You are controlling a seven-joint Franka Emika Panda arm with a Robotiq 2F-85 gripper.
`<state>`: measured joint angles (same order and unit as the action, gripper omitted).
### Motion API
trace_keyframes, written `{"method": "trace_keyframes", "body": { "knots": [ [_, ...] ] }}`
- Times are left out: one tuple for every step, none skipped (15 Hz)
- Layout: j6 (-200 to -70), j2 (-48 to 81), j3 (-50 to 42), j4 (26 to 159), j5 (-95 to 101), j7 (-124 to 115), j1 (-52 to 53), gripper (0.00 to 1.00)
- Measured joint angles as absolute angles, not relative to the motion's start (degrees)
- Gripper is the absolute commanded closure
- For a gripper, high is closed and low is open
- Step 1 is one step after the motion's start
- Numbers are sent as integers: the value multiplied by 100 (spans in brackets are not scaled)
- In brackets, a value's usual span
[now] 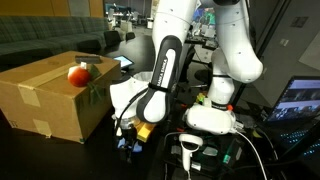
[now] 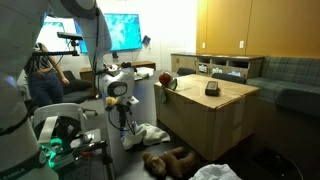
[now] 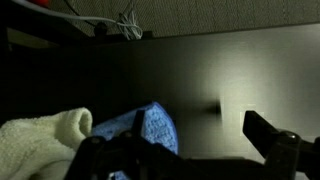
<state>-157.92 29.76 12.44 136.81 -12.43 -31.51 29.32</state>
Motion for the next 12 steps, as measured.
{"method": "trace_keyframes", "body": {
  "knots": [
    [-15802,2978,1178,13699,-1217,-3155,2944,0],
    [-15814,2982,1104,13711,-1191,-3155,2951,0],
    [-15841,2986,1035,13718,-1157,-3155,2951,0],
    [-15888,2989,964,13727,-1123,-3155,2952,0],
    [-15931,2990,897,13737,-1076,-3158,2954,0],
    [-15970,2990,826,13744,-1010,-3167,2960,0],
    [-16015,2991,756,13752,-942,-3172,2967,0],
    [-16050,2991,695,13759,-888,-3173,2970,0],
    [-16097,2996,638,13765,-833,-3173,2970,0],
    [-16132,3004,590,13769,-799,-3172,2969,0],
    [-16147,3014,551,13769,-786,-3171,2969,0],
    [-16160,3026,534,13770,-785,-3165,2955,0]
  ]
}}
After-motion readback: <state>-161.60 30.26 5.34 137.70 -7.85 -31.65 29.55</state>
